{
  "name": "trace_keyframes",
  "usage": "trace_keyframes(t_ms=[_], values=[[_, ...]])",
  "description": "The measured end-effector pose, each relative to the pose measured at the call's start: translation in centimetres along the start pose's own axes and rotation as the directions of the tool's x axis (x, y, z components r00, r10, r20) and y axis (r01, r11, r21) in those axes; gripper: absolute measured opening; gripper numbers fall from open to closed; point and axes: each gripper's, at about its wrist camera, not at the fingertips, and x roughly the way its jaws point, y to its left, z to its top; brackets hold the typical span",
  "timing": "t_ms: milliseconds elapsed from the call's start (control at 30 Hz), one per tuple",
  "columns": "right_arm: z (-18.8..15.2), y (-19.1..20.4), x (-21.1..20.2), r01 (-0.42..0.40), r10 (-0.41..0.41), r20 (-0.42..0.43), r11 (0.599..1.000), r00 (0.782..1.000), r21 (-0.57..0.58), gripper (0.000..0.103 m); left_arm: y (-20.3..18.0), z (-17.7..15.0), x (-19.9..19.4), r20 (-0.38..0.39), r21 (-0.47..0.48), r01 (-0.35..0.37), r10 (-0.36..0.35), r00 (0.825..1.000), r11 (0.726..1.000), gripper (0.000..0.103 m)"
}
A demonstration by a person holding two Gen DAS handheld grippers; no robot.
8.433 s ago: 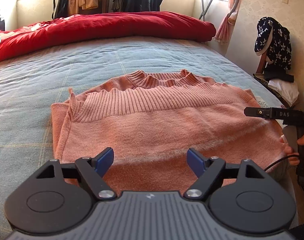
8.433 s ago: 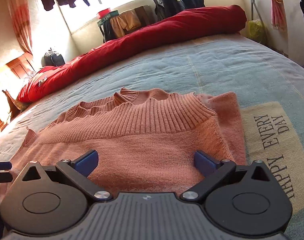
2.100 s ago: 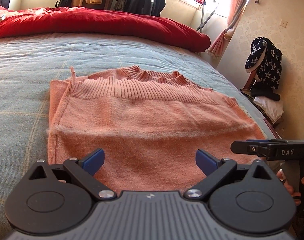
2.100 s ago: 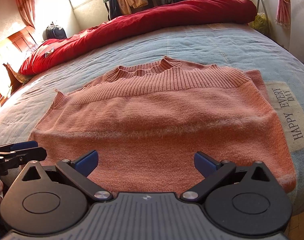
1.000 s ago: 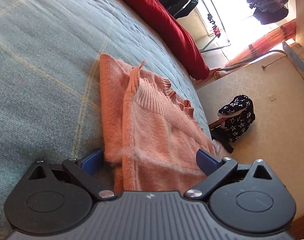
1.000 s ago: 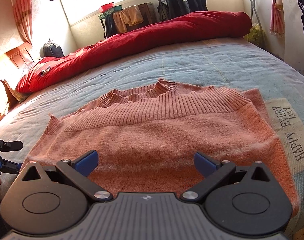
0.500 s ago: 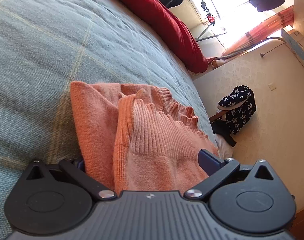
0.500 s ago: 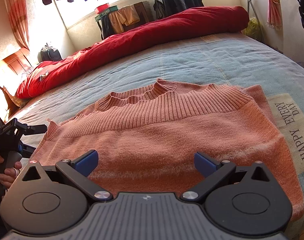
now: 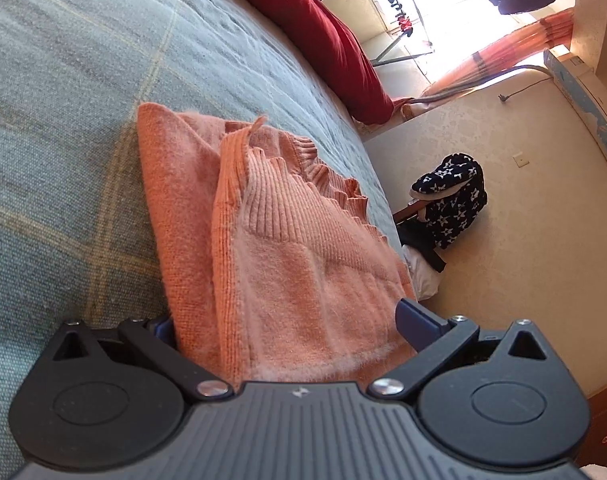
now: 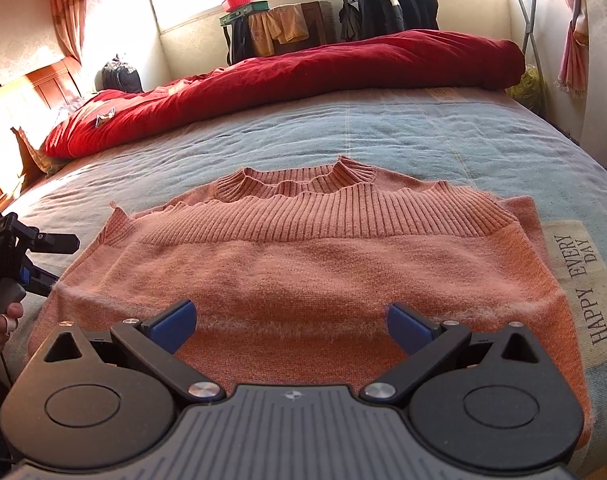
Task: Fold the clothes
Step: 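Roll the left tool sideways and grasp the sweater's side edge, then hold the gripped sweater side edge with the left tool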
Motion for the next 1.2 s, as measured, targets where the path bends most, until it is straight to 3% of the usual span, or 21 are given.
trace_keyframes(t_ms=[167,433,567,833,1200], values=[[0.0,0.3,0.5,0.068,-0.070,-0.039,0.997,0.997,-0.036,0.103,-0.3,1.5,1.7,-0.037,0.029,-0.004,0.005,0.999,1.000,0.101],[0.1,0.4,1.8,0.110,-0.113,-0.157,0.994,0.981,-0.026,0.103,-0.2,2.9,2.9,-0.050,0.033,0.013,-0.011,0.999,0.999,0.101],[0.1,0.7,2.0,0.069,-0.067,-0.209,0.998,0.976,0.001,0.103,-0.4,2.6,2.7,-0.042,0.057,0.018,-0.016,0.999,0.998,0.102],[0.5,0.7,1.6,-0.083,0.111,-0.230,0.988,0.967,0.126,0.103,-1.1,1.5,2.3,-0.025,0.071,0.003,-0.002,1.000,0.997,0.102],[0.6,0.3,2.3,-0.097,0.127,-0.222,0.985,0.967,0.141,0.103,-0.3,0.5,0.6,-0.057,0.010,0.065,-0.064,0.996,0.998,0.102]])
